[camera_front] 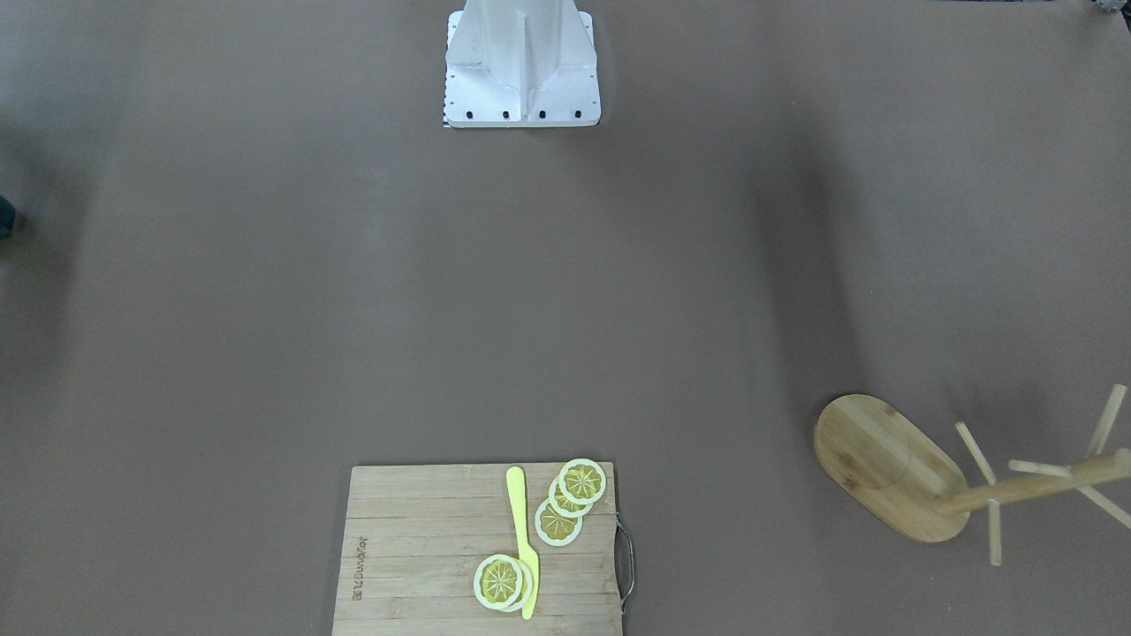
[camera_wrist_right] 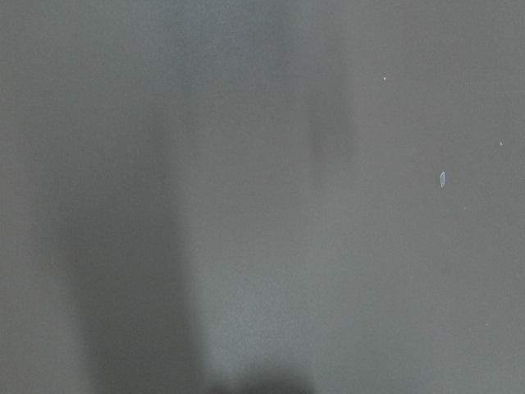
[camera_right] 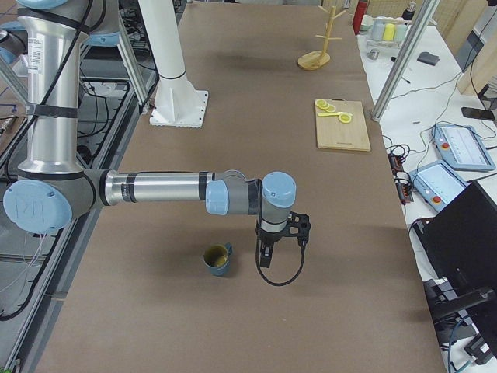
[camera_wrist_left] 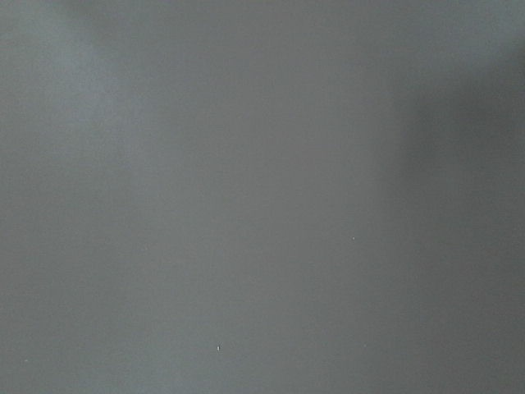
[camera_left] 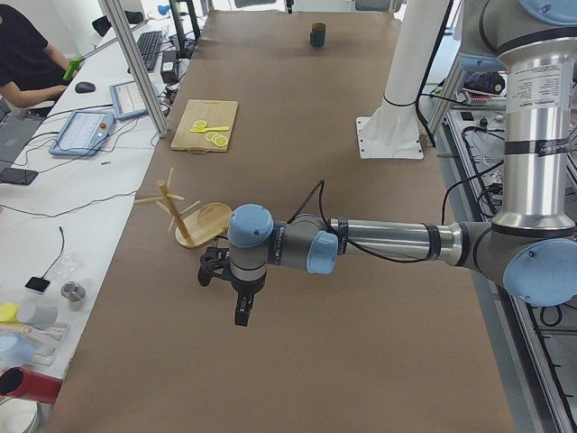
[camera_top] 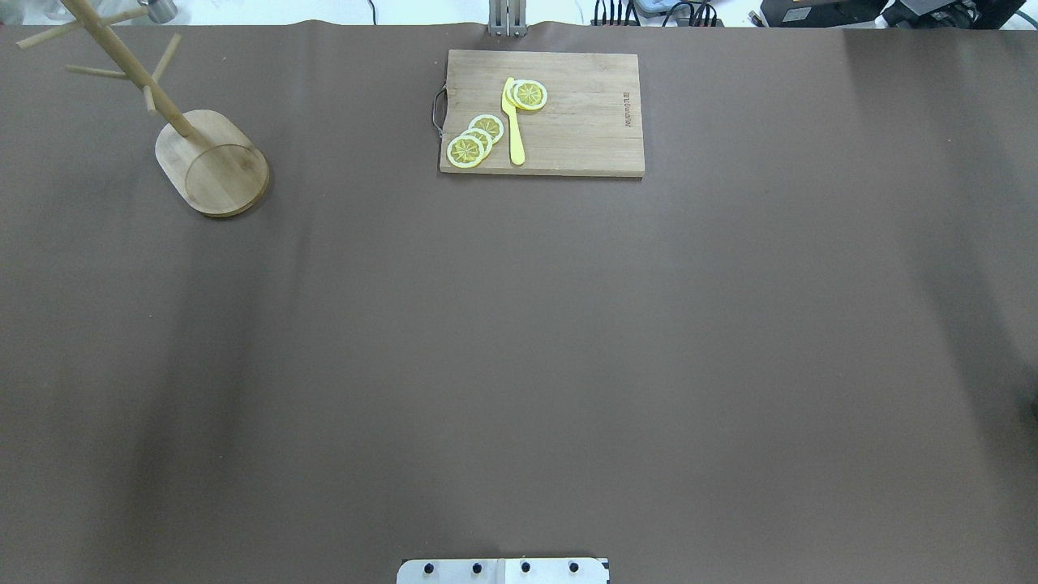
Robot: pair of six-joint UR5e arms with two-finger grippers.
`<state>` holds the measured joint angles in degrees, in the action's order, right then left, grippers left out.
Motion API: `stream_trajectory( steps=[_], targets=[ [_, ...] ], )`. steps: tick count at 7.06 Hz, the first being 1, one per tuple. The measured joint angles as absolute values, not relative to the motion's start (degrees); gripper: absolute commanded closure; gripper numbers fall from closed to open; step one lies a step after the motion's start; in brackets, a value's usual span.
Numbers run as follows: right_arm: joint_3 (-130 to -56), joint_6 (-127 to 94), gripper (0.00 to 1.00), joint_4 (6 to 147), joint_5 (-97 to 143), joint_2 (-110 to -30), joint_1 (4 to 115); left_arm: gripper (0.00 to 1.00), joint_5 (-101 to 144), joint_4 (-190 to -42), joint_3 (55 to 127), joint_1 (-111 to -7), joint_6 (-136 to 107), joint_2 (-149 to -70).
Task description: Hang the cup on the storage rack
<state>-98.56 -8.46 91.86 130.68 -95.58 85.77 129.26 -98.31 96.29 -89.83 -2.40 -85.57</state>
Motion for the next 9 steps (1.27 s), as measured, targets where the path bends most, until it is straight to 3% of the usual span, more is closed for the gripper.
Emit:
stream_trajectory(
  steps=[9],
  targets=[
    [-98.46,-8.92,0.00,92.41,128.46,-93.04,85.43,0.01,129.34,-98.29,96.41,-90.78,-2.40,-85.50]
  ],
)
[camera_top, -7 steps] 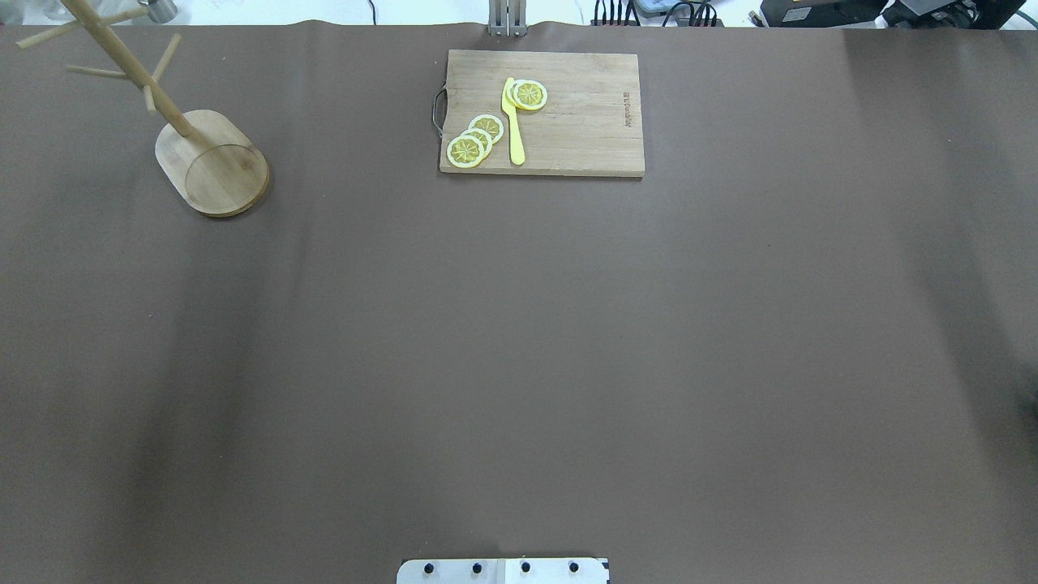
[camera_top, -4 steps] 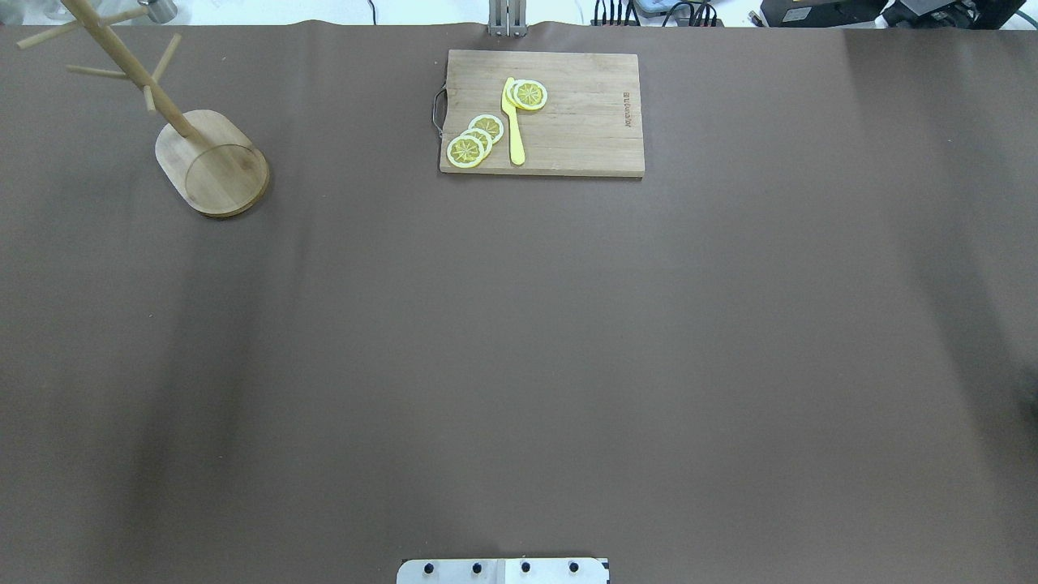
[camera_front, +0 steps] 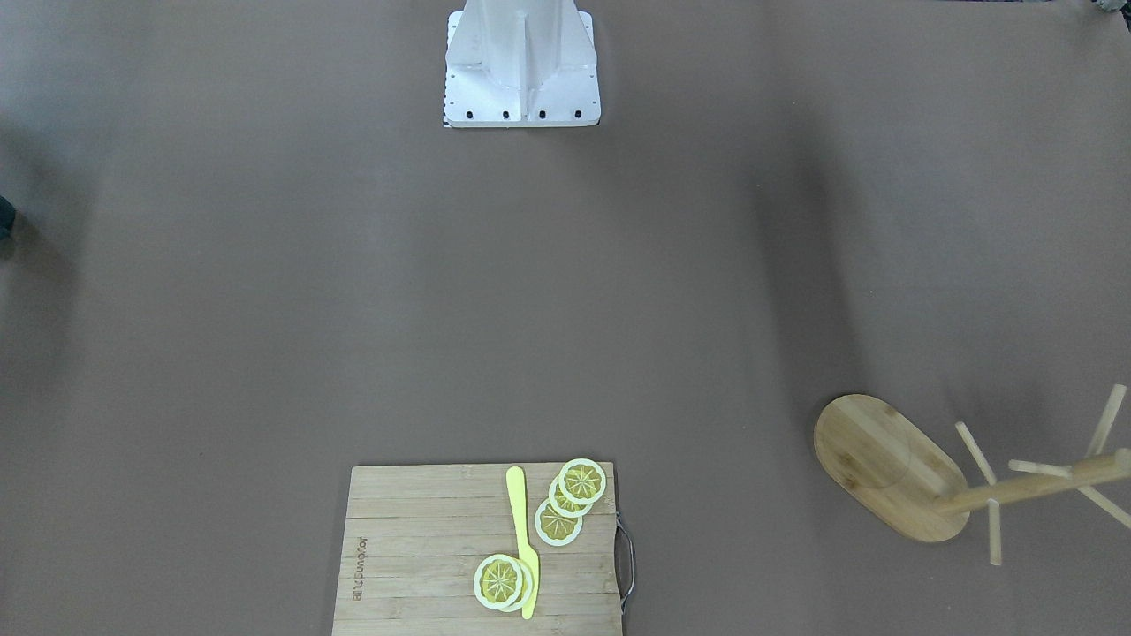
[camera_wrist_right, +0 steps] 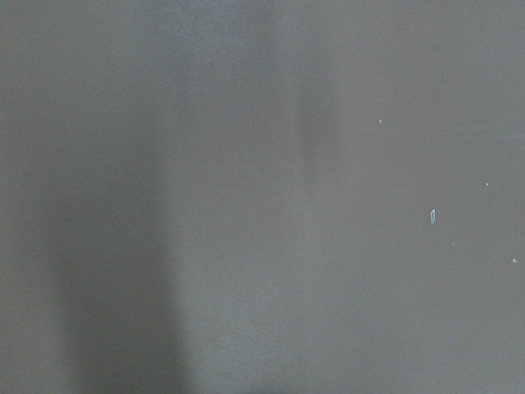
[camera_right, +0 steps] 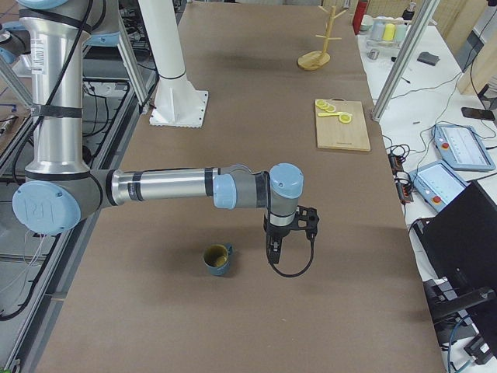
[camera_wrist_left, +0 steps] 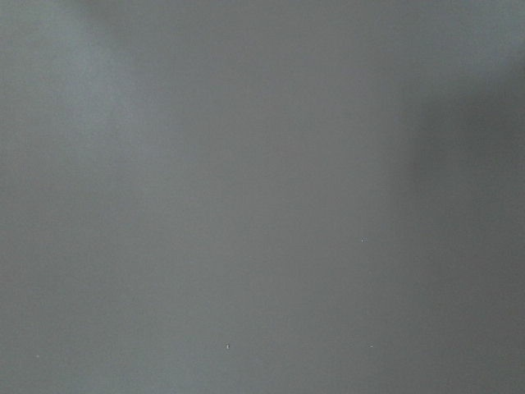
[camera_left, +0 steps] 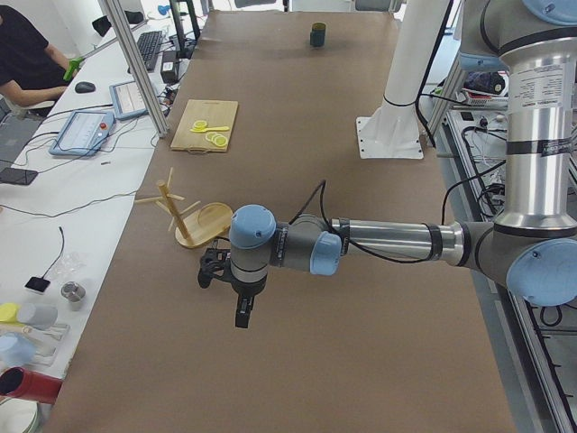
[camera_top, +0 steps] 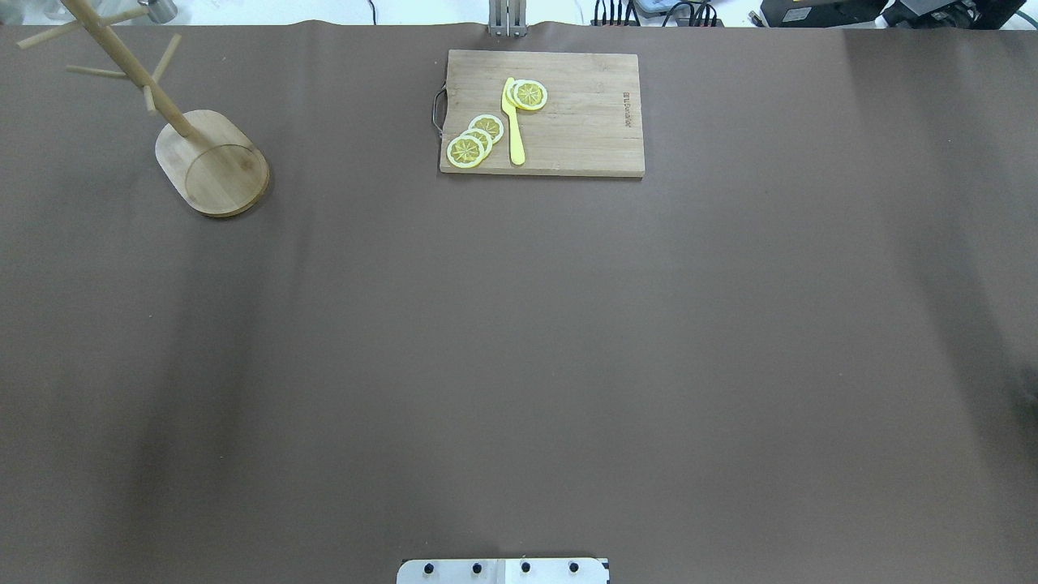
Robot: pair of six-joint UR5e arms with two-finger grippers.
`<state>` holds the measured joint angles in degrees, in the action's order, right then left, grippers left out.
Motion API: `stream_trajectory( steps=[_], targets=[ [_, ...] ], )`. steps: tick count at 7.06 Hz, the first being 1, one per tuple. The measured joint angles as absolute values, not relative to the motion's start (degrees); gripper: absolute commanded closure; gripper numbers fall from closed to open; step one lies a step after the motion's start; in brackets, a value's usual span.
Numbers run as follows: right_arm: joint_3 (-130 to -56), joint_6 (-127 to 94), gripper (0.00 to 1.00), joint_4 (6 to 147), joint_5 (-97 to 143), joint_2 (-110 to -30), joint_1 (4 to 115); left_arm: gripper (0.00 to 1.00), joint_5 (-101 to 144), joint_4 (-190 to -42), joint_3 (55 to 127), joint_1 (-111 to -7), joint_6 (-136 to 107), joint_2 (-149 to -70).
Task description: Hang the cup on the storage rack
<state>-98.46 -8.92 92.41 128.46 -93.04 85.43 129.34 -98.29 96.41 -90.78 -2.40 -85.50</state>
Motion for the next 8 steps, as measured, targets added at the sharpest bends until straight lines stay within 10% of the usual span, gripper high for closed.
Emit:
stream_trajectory(
  steps=[8],
  targets=[
    [-99.30,-14.70,0.00,92.01,134.31,-93.05,85.88,0.01,131.20,-98.75,96.66,-91.11,-2.38,-85.39]
  ],
)
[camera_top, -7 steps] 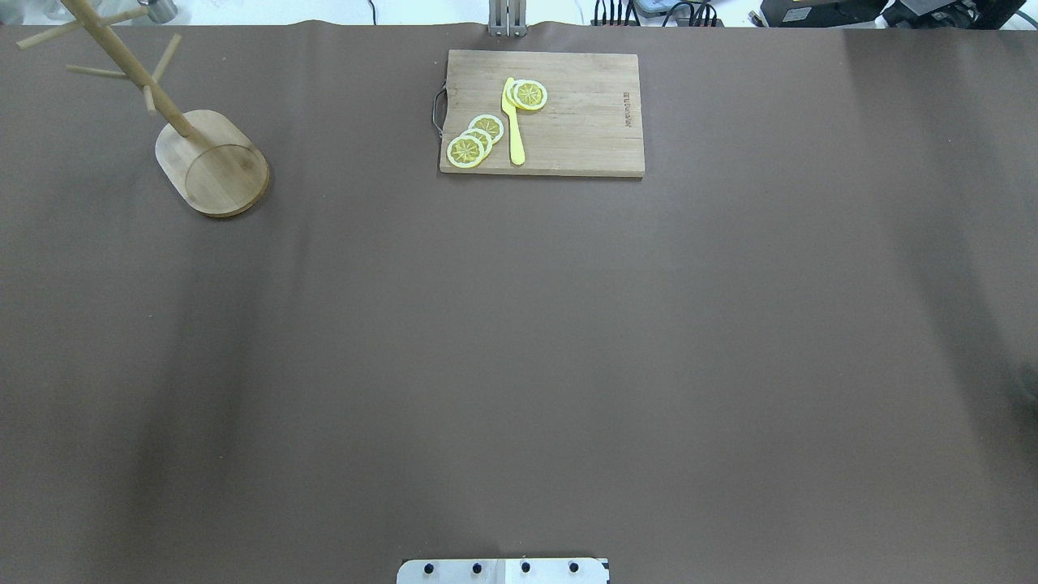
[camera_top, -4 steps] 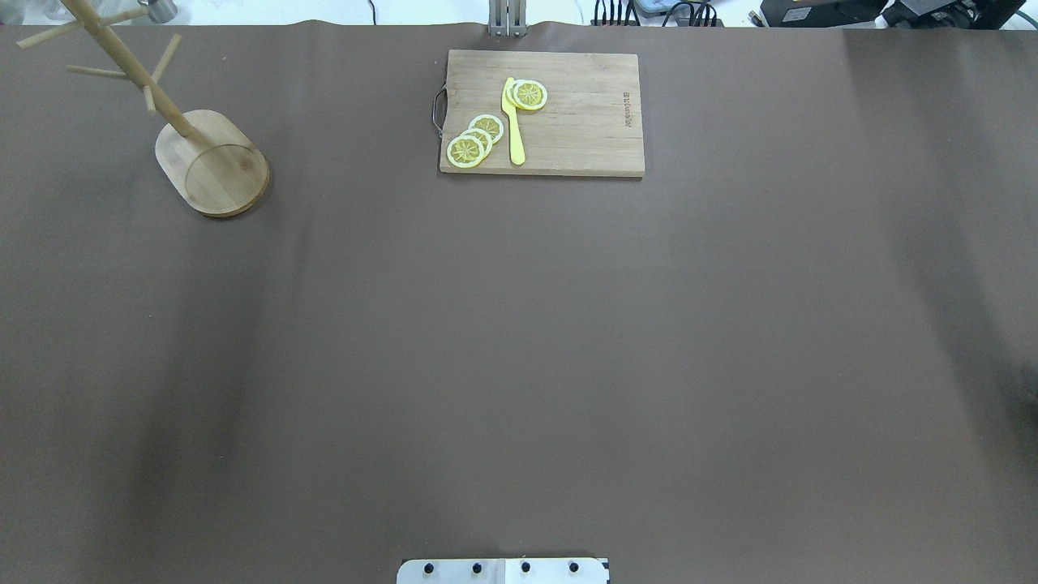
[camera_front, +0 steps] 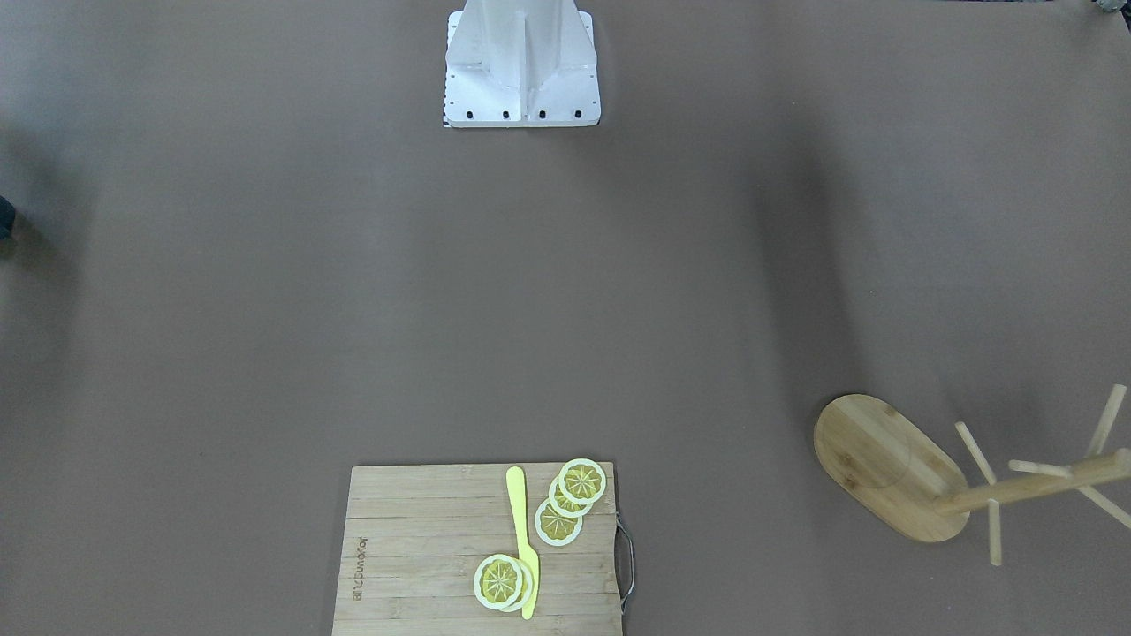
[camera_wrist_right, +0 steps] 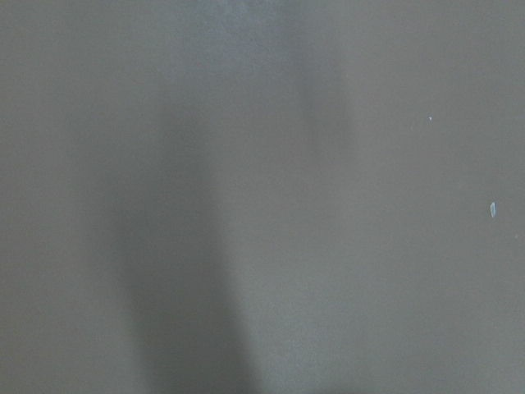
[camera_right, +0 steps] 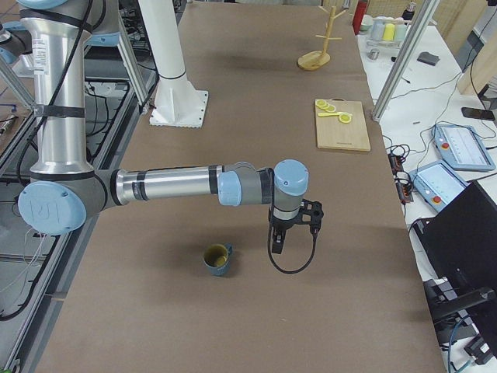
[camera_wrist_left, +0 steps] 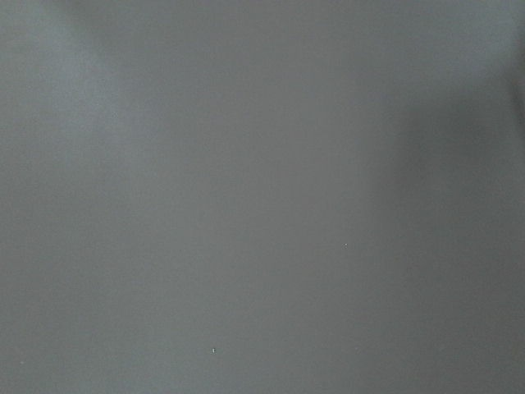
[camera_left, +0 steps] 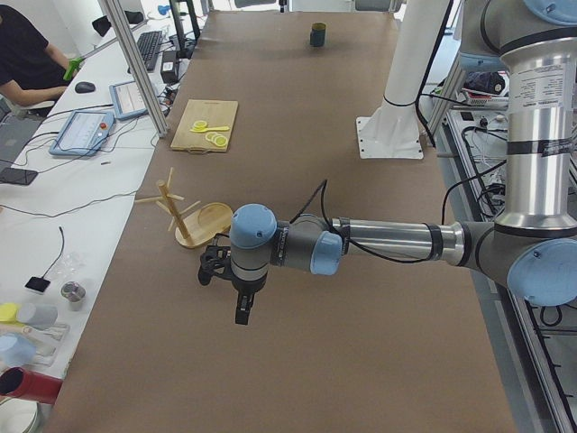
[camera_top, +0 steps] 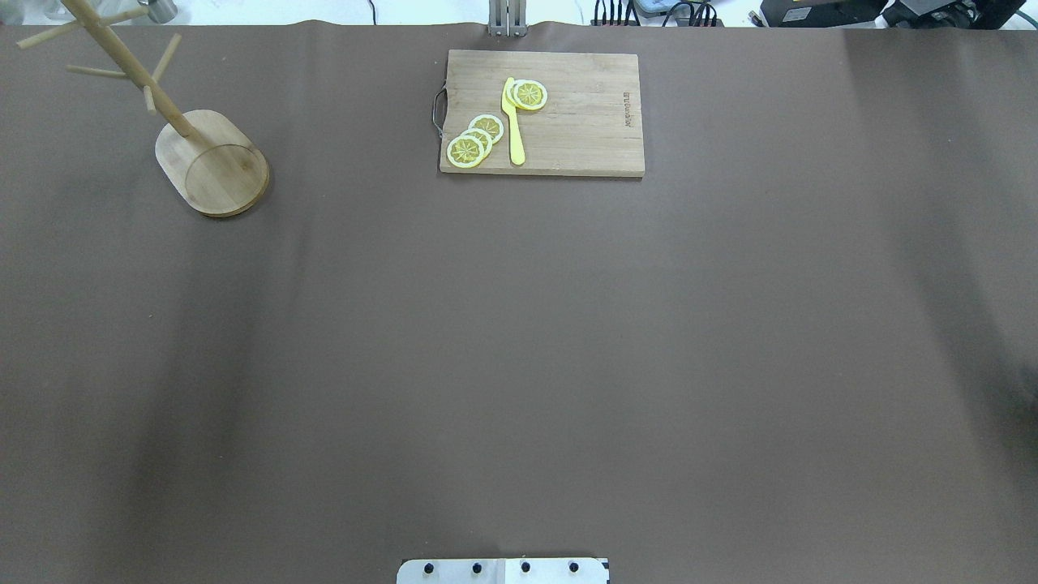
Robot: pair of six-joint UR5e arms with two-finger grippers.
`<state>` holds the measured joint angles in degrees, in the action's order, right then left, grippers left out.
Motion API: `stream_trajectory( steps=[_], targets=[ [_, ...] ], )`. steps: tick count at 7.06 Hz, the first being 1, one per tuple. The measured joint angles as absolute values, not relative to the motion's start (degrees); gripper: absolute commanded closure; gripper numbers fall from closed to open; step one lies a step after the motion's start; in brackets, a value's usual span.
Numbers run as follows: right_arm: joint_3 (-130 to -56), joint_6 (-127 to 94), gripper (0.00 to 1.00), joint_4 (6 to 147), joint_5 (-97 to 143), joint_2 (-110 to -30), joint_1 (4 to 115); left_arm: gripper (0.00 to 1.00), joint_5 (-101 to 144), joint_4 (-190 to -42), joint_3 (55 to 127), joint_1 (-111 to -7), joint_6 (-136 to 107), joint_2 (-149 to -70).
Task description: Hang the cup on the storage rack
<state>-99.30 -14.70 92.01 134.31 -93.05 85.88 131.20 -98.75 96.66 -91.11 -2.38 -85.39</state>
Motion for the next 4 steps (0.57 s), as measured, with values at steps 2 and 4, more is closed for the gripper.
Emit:
stream_trajectory(
  steps=[2,4],
  targets=[
    [-107.17,-25.82,0.00,91.91,134.22,-100.63,86.52,0.01,131.59,-98.91,96.74,-91.39,-2.43,-85.12],
    [-114.60,-34.38,0.00,91.94,136.15,-109.77,87.14,0.01,131.87,-98.96,96.77,-91.70,-2.46,-85.01]
  ],
)
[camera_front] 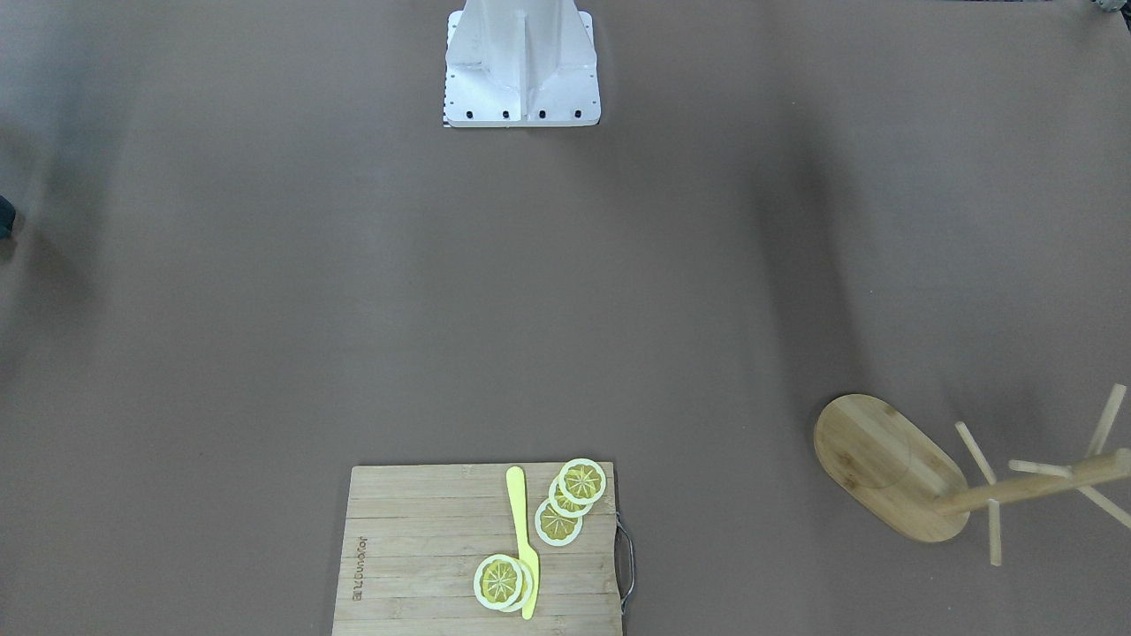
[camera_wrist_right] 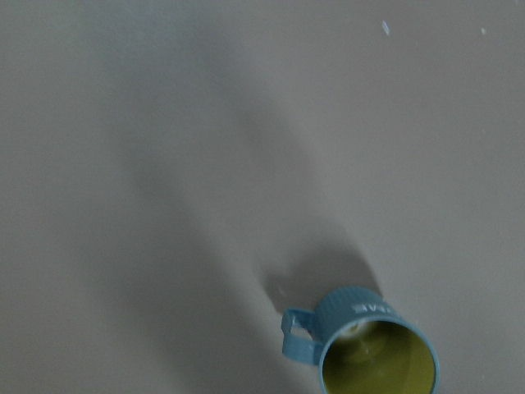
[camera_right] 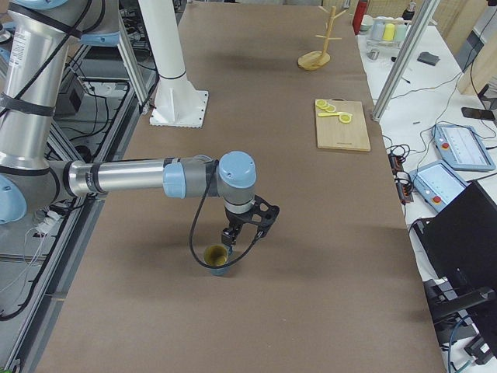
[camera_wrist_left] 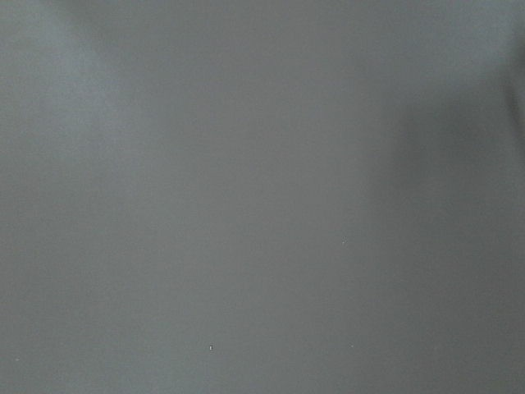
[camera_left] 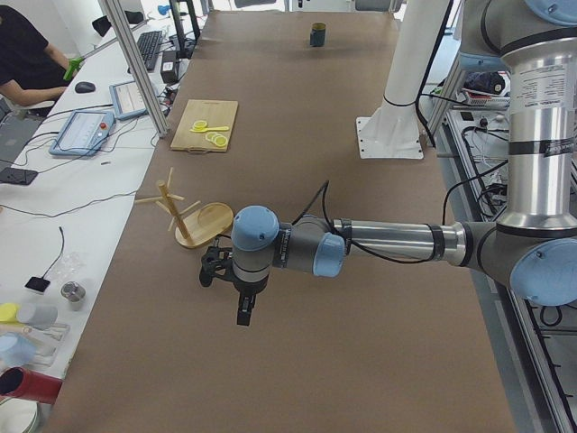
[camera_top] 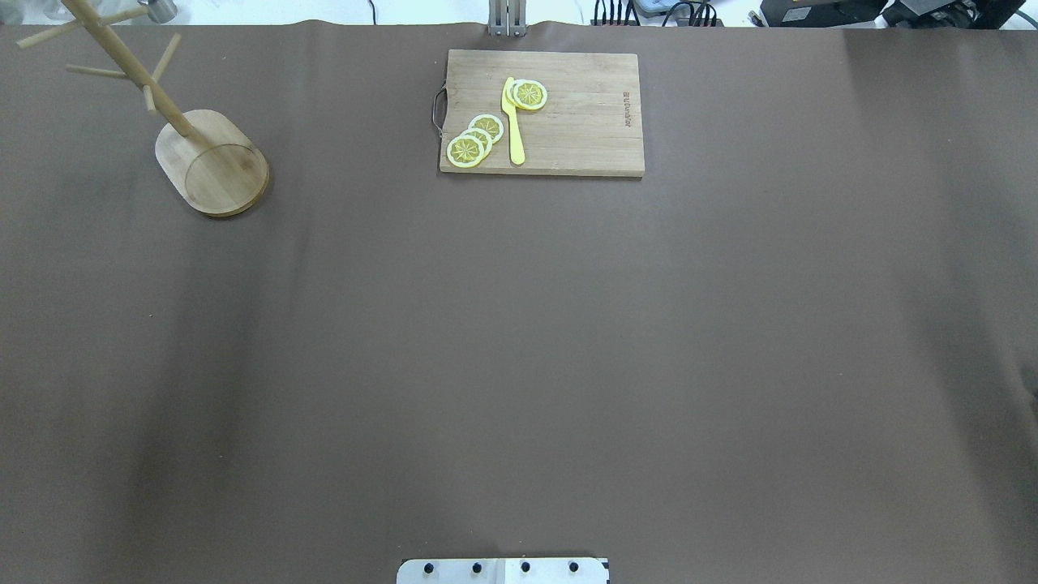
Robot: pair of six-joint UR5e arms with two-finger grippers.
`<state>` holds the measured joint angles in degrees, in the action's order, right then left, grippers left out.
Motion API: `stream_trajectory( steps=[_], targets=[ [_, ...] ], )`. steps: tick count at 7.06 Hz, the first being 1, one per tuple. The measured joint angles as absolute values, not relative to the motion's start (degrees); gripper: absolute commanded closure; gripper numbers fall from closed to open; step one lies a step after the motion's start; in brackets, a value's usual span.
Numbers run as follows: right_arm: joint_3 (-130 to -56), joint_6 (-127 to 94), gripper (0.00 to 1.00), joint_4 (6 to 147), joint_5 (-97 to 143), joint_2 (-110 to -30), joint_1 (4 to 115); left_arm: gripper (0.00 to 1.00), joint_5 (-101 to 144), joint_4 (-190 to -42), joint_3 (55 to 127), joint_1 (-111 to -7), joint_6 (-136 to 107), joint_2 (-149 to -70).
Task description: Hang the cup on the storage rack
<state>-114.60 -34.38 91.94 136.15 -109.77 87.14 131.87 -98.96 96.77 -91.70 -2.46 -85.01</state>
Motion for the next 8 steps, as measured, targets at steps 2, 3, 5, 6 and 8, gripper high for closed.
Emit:
stream_trajectory(
  steps=[2,3,5,6,8],
  targets=[
    [-115.93,-40.53,0.00,91.80,140.83,-114.49,87.71,0.01,131.92,-98.95,97.18,-91.92,-2.46,-84.99],
    [-115.76,-41.94,0.00,90.42,141.13,-115.94,87.90,0.01,131.92,-98.87,97.51,-92.00,-2.48,-84.99],
    [-112.01,-44.73,0.00,82.07,138.47,-117.80,87.97,0.01,131.92,-98.56,98.67,-92.16,-2.64,-84.99],
    [-108.89,-47.28,0.00,75.96,137.27,-118.42,87.97,0.01,131.92,-98.41,99.49,-92.28,-2.78,-84.91],
    [-104.46,-52.96,0.00,65.19,136.58,-120.02,87.88,0.01,131.92,-98.20,100.77,-92.35,-3.02,-84.70]
  ],
)
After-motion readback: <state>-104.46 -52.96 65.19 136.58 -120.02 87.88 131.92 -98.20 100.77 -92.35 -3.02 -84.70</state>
